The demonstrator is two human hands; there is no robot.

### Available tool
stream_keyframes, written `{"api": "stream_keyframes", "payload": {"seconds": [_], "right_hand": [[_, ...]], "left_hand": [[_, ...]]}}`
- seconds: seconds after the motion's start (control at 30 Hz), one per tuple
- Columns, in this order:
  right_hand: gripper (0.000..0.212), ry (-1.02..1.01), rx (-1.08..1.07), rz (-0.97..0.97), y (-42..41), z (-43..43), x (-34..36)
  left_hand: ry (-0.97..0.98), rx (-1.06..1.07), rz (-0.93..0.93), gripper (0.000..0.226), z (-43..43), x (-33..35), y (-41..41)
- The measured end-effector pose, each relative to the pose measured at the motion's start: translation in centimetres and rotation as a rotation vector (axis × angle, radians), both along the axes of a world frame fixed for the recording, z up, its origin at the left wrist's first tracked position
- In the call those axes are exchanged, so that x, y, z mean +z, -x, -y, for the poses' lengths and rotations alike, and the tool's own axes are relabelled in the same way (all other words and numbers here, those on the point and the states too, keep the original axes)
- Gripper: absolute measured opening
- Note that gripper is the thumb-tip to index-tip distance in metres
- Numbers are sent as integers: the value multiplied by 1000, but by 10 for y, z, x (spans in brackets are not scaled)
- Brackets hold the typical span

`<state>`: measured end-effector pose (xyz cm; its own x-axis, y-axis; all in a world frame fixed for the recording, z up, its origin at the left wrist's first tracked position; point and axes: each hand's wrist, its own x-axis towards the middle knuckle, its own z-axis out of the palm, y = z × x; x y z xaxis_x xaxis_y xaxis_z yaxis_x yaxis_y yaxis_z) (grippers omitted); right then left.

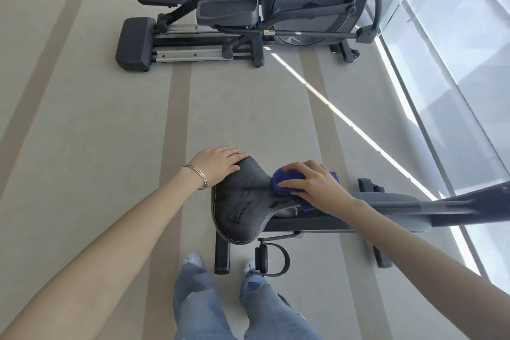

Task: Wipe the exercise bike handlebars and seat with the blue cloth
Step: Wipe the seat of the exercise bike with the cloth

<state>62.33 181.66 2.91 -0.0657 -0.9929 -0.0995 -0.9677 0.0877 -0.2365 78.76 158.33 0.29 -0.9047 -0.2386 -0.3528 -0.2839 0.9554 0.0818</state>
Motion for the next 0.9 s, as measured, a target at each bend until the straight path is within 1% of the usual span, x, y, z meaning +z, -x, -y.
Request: {"api": "stream_keyframes", "payload": {"seconds": [0.1,0.13,0.23,0.3,0.37,0.43,0.5,0.57,0.63,0.8,0.9], "right_hand": [[33,-87,-78,83,3,-22,2],[36,-115,-96,83,1,-21,2],[46,-178,-104,-35,-14,-1,3],[44,-150,-129,-111,-27,15,1],[36,-132,-182,-143,-36,27,2],[34,-120,-212,-166,-43,30,6],[41,-97,-224,-194,-49,21,11],[53,-89,-258,-213,-57,5,13],[58,-114,-307,-201,-69,-4,12],[39,-171,-453,-122,-65,17,8],[34,-202,-508,-118,-56,41,7]], "left_hand": [[-79,-2,-1,46,6,-3,-1],[-106,-1,2,46,8,-4,-1],[-135,-15,-3,46,8,-6,0],[-148,-28,-18,46,7,-7,-1],[-167,-33,-32,46,9,-8,-1],[-192,-31,-49,46,11,-10,-3],[-230,-32,-70,46,12,-13,-5],[-258,-43,-104,47,13,-19,-7],[-286,-54,-127,47,16,-24,-7],[-319,-107,-130,48,23,-29,-3],[-327,-133,-125,48,24,-28,-1]]}}
